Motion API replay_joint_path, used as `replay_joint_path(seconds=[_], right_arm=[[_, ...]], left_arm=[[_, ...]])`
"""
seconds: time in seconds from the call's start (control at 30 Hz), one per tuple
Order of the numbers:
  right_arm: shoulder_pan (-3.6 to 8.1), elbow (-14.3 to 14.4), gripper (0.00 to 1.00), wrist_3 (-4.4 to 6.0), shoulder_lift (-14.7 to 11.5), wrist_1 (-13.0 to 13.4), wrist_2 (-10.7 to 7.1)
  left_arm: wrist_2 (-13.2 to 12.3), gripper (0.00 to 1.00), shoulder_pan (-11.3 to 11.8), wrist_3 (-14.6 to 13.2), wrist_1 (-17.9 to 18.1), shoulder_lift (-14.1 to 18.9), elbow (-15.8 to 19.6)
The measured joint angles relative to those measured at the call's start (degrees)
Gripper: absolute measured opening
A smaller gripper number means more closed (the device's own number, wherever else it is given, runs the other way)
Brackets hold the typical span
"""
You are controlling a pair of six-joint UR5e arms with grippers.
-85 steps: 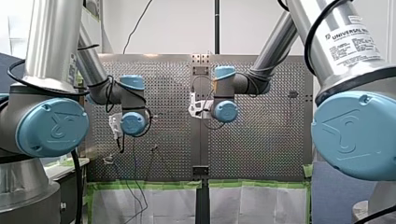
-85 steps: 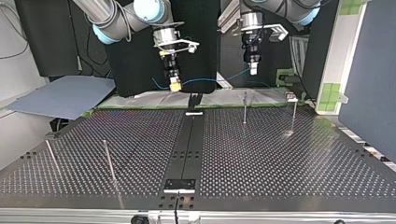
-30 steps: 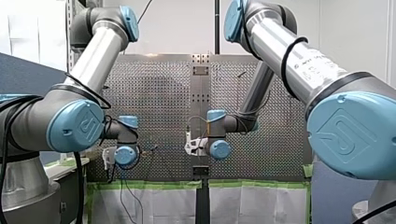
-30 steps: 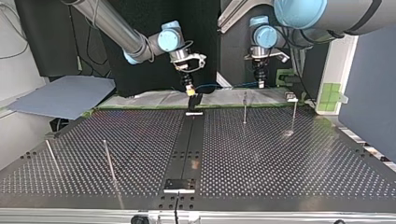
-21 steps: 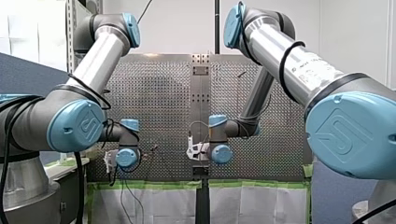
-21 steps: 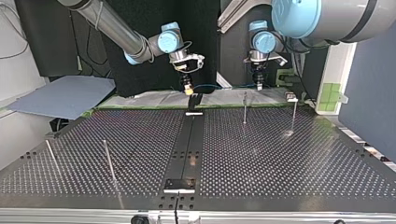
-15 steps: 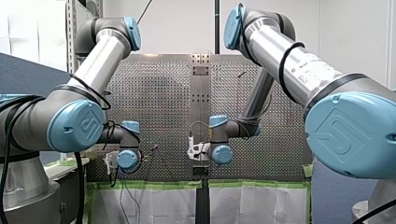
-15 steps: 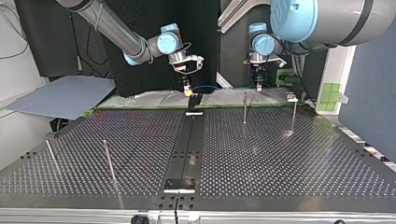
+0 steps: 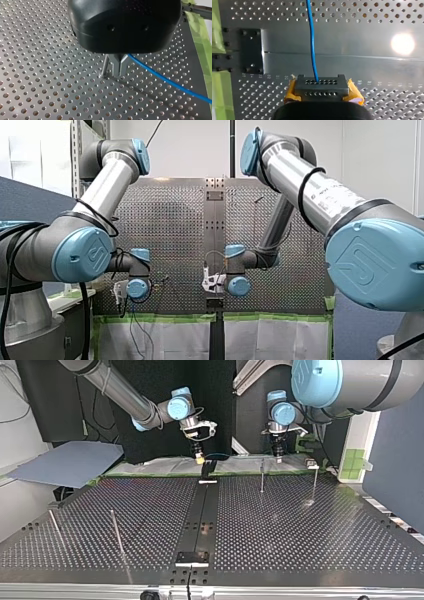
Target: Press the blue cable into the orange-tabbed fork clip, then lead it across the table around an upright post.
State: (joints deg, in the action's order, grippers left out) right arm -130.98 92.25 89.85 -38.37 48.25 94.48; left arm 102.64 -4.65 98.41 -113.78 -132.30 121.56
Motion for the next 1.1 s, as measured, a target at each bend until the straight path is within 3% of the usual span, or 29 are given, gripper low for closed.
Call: replay_joint_path(seconds=[0.3,0.73,1.1], right_arm=[[0.19,-0.9,0.0,0.08,1.2,-0.3,-0.05],[0.55,-1.3,0.0,0.07,1.4,-0.5,-0.16],[0.61,-1.4,0.0,-0.09,1.4,-0.9,-0.16]], left_arm=[[-0.2,0.0,0.6,0.7,-0.6,-1.9,-1.3],[-0.9,0.0,1.9,1.2,-5.0,-5.0,-5.2],[-1.1,0.0,2.6,-0.2,-4.1,-3.2,-2.4]])
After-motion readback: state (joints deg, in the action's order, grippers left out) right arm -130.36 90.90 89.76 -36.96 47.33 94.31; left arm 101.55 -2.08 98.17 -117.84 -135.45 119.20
